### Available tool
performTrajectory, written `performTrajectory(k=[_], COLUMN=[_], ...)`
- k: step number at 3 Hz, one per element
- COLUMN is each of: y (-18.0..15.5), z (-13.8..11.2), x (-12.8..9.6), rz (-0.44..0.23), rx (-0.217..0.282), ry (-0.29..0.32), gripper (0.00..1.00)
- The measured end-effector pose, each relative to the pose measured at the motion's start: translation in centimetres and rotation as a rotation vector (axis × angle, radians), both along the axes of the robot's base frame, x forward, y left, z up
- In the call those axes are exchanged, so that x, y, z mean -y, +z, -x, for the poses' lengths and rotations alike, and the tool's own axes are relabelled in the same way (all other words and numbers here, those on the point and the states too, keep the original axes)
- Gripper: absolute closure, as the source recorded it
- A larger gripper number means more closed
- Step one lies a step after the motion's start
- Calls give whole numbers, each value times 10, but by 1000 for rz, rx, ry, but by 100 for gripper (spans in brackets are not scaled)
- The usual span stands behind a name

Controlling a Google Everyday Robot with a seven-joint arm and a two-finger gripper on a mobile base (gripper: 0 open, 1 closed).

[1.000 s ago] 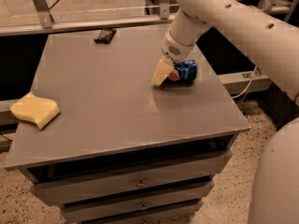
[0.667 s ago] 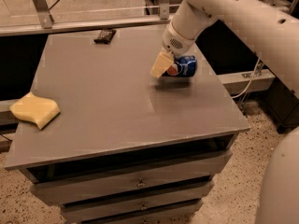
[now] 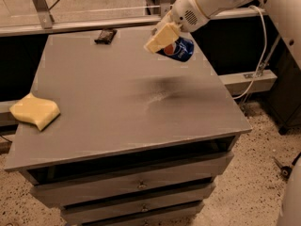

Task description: Place pepsi can upright

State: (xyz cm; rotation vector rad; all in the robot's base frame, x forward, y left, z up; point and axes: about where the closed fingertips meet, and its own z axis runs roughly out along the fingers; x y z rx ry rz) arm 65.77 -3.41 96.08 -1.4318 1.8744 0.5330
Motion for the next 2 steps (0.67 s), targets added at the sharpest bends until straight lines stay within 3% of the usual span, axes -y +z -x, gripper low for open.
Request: performTrajectory(k=[1,2], y=[23,35], z=[7,14], x=[-1,1], rz=[-292,-467], rx=[-10,-22], ry=[51,79], gripper=[100,100])
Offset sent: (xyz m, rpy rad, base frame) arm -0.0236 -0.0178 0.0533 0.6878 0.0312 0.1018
